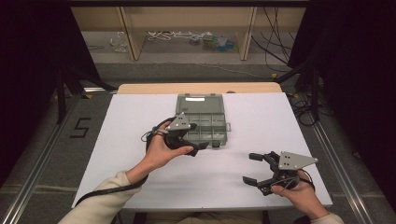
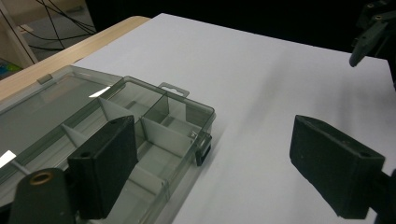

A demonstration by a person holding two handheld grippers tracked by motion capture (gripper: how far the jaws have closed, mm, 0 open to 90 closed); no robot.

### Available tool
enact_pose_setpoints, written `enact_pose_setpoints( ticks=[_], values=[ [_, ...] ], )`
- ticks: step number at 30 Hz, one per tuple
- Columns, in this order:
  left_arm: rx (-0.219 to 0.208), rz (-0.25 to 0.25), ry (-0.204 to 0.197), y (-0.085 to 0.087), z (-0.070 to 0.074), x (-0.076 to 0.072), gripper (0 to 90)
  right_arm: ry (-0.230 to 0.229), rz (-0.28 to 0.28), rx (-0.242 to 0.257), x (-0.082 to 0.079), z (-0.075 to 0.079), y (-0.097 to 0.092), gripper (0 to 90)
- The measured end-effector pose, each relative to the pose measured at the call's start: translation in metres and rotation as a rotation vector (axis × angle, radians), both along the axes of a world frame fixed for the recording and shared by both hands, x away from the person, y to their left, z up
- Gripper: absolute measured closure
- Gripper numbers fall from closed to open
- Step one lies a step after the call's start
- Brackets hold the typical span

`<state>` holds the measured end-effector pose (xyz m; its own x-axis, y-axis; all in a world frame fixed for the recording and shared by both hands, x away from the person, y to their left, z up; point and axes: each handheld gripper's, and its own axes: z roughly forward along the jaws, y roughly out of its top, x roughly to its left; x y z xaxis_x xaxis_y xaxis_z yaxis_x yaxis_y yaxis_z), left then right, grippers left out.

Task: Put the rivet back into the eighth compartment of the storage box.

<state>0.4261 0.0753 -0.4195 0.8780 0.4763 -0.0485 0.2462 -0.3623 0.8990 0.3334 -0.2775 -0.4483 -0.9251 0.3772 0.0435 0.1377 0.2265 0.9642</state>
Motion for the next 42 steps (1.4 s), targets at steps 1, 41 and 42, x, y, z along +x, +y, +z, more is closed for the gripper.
enact_pose_setpoints(
  ticks=[1,41,42],
  values=[
    [-0.002,-0.001,-0.005,0.003,0.000,-0.002,14.6,0.000,0.000,0.000,0.000,0.000,0.000,17.1],
    [-0.084,0.082,-0.024,0.087,-0.011,-0.059,15.0,-0.006,0.004,0.004,0.000,0.000,0.001,17.1],
    [-0.076,0.086,-0.029,0.089,-0.011,-0.060,14.9,-0.009,-0.001,0.006,0.000,0.000,0.001,17.1]
  ],
)
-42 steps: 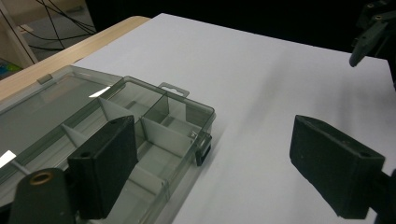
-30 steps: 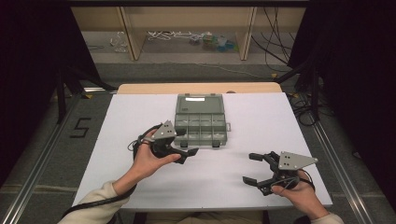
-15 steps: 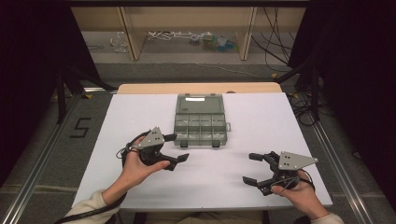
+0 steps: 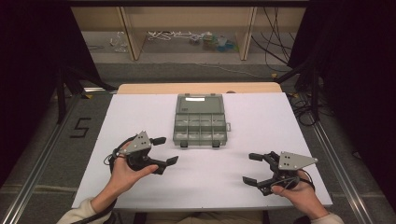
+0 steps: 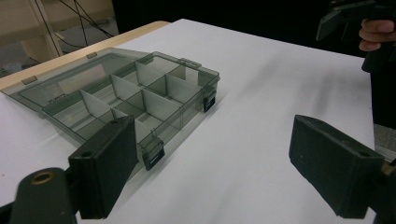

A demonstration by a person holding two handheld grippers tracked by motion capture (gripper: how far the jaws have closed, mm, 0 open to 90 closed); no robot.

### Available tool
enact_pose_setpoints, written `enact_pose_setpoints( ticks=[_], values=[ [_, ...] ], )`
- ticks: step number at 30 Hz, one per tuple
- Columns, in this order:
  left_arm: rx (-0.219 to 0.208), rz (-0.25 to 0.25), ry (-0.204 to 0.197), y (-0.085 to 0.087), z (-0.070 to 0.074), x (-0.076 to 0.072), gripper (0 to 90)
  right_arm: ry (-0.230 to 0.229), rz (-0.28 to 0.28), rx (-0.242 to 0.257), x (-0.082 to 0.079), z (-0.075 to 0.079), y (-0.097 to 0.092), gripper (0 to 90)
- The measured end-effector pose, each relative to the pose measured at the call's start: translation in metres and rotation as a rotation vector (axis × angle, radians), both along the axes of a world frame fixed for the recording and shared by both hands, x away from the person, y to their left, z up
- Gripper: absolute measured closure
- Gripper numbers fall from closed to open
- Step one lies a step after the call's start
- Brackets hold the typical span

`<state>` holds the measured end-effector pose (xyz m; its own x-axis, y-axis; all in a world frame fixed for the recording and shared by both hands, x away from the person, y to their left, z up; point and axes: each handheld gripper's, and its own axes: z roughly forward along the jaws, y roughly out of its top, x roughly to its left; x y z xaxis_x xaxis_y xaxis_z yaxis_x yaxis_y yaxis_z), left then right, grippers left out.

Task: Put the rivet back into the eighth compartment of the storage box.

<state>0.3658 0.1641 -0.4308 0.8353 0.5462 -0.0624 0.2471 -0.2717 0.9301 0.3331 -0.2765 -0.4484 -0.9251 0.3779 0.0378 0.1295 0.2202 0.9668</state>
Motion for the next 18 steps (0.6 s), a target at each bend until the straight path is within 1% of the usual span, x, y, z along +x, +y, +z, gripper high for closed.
enact_pose_setpoints(
  ticks=[2,4,5,8,9,10,11,12,14,16,17,18],
  values=[
    [-0.004,-0.008,-0.007,0.0032,-0.0004,-0.0014,14.9,0.001,0.001,-0.001,0.0000,0.0000,0.0000,17.1],
    [-0.016,-0.010,-0.002,0.0054,-0.0017,-0.0017,14.9,0.001,0.001,0.000,0.0000,0.0001,0.0000,17.1],
    [-0.010,0.000,0.003,0.0065,-0.0017,-0.0026,15.0,0.001,0.001,0.000,0.0000,0.0001,0.0000,17.1],
    [-0.012,-0.007,0.001,0.0072,-0.0033,-0.0024,15.0,0.000,0.005,0.004,0.0001,-0.0001,0.0002,17.1],
    [-0.008,-0.002,0.004,0.0069,-0.0034,-0.0029,15.0,0.003,0.006,-0.001,0.0001,0.0002,-0.0003,17.1],
    [-0.002,-0.006,-0.005,0.0068,-0.0036,-0.0023,15.0,0.006,0.007,-0.002,0.0000,0.0003,-0.0004,17.1],
    [-0.002,-0.008,0.001,0.0062,-0.0040,-0.0025,15.0,0.005,0.007,-0.003,0.0001,0.0003,-0.0004,17.1],
    [0.002,-0.008,-0.003,0.0062,-0.0039,-0.0023,15.0,0.004,0.008,-0.004,0.0001,0.0002,-0.0004,17.1],
    [0.002,-0.007,-0.006,0.0062,-0.0038,-0.0020,15.0,0.006,0.004,-0.003,0.0000,0.0003,-0.0006,17.1],
    [-0.003,-0.002,-0.001,0.0061,-0.0039,-0.0020,15.0,0.008,0.004,-0.007,0.0000,0.0004,-0.0010,17.1],
    [0.002,-0.008,-0.010,0.0067,-0.0039,-0.0007,15.0,0.008,0.005,-0.006,0.0001,0.0004,-0.0012,17.1],
    [-0.003,-0.008,-0.008,0.0066,-0.0043,-0.0004,15.0,0.009,0.006,-0.007,0.0003,0.0004,-0.0014,17.1]
  ],
)
